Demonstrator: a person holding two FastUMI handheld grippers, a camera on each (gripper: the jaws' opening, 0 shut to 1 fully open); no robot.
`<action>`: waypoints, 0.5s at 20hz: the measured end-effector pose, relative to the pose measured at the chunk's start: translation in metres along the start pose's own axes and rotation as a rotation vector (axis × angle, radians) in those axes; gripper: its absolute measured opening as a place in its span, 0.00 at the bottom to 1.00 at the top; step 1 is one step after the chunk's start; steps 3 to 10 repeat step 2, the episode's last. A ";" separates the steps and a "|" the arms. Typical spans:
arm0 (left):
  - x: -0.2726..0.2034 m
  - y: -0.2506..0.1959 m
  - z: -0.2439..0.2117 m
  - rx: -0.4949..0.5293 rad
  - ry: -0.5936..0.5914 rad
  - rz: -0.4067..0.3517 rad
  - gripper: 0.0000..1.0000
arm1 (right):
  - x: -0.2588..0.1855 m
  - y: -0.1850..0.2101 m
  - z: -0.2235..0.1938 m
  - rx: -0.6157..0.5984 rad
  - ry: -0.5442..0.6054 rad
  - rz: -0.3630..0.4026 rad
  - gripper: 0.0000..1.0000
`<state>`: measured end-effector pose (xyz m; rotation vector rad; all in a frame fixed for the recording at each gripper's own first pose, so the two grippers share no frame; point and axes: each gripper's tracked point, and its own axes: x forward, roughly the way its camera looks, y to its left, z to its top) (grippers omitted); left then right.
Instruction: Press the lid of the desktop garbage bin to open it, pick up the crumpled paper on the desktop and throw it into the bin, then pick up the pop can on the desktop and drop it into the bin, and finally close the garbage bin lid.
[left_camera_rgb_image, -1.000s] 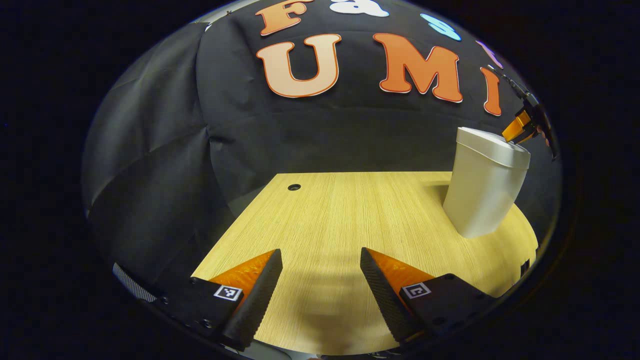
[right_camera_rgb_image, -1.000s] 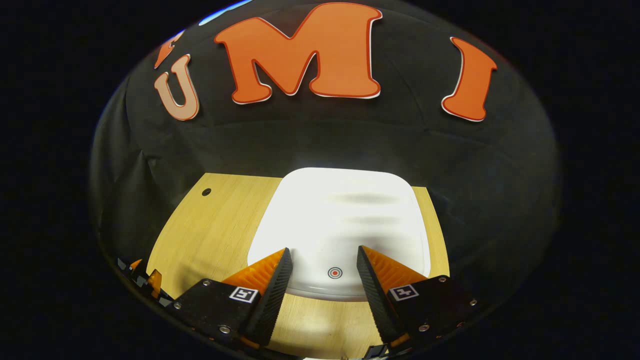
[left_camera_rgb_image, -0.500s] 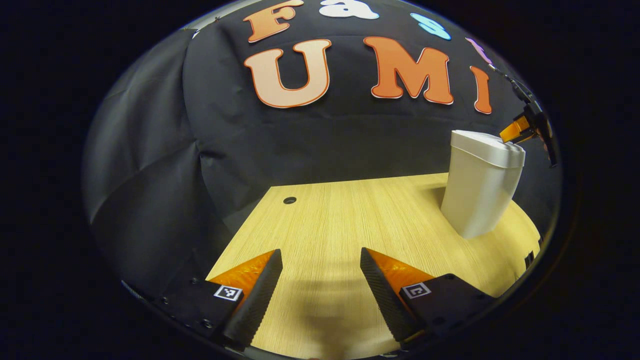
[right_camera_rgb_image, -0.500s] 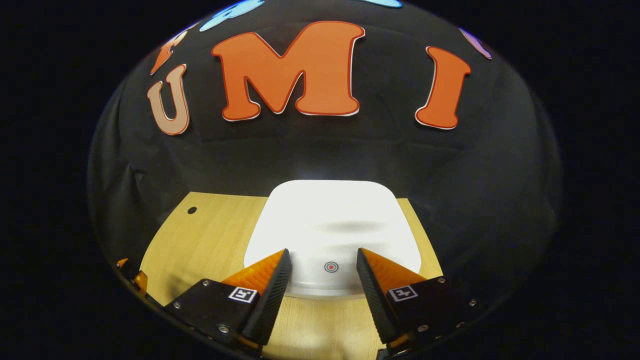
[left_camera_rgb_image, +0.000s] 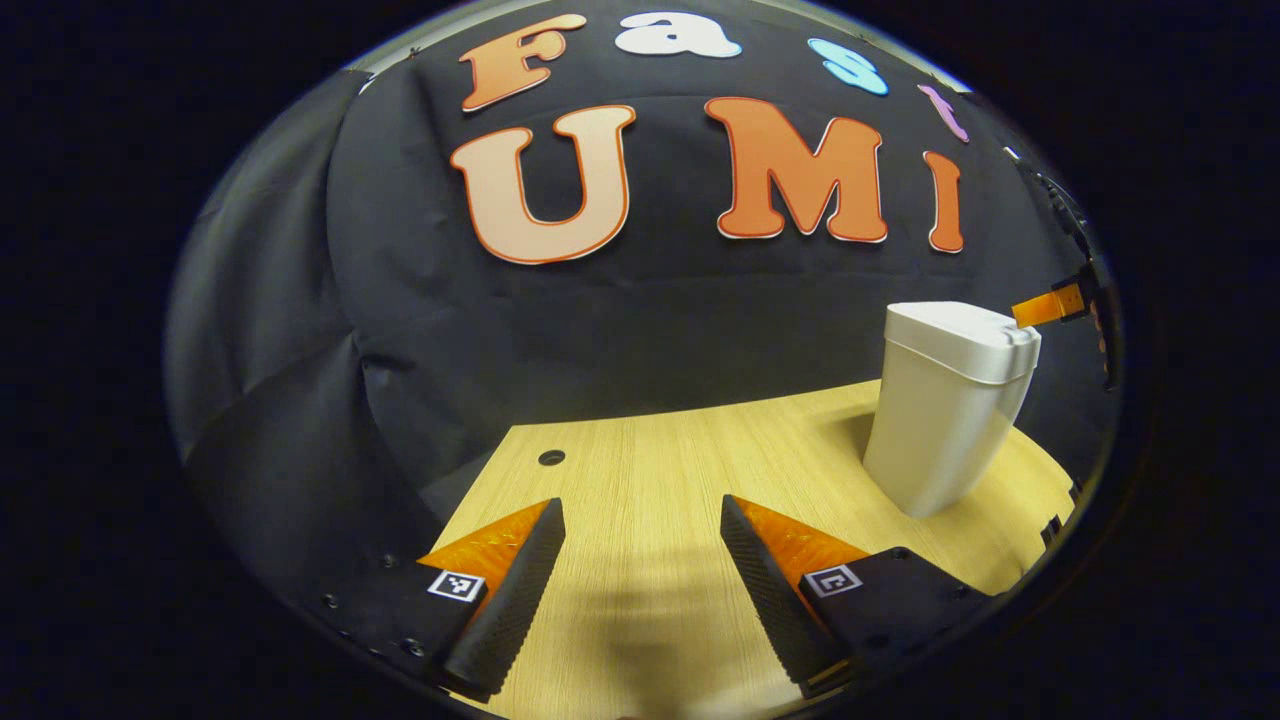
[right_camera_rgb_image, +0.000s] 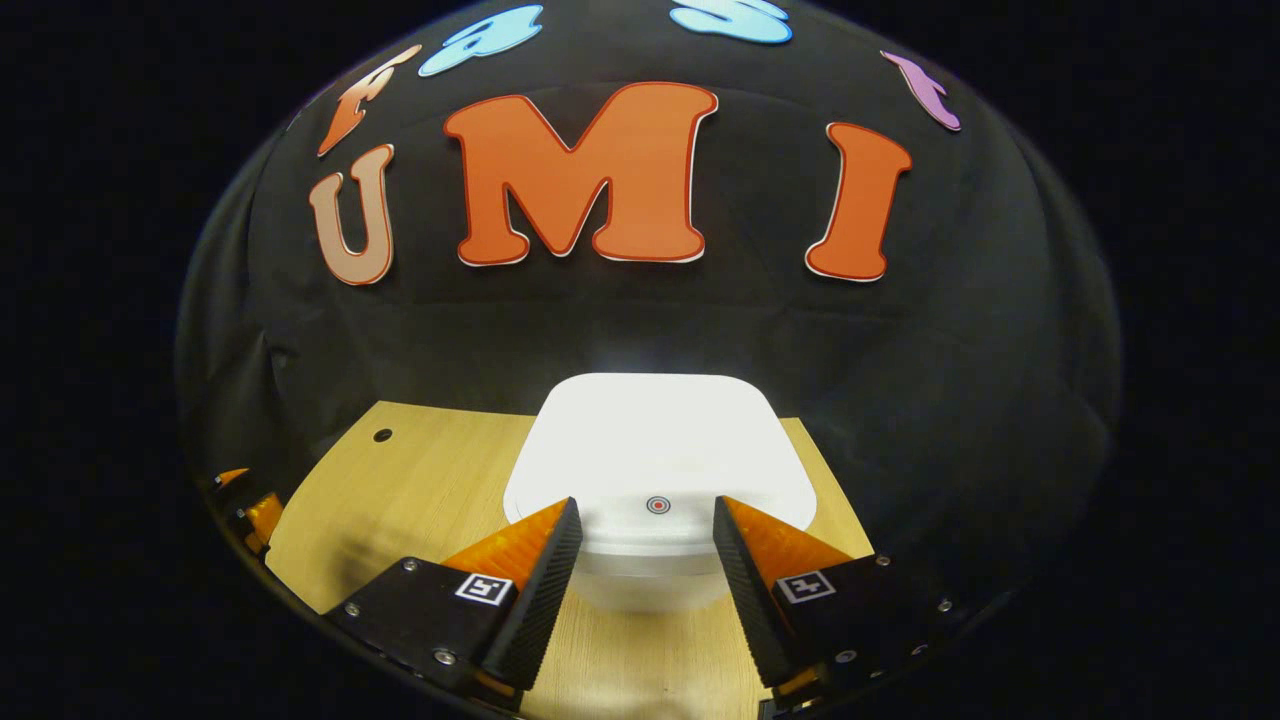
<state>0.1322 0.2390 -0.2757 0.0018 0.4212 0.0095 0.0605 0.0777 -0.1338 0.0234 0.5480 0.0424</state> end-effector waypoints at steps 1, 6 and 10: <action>0.002 -0.001 0.004 0.009 -0.021 -0.009 1.00 | -0.003 0.004 0.002 0.006 -0.024 0.007 0.81; 0.006 -0.002 0.010 0.013 -0.042 -0.016 1.00 | -0.005 0.006 0.005 0.001 -0.047 0.008 0.81; 0.006 -0.002 0.010 0.013 -0.042 -0.016 1.00 | -0.005 0.006 0.005 0.001 -0.047 0.008 0.81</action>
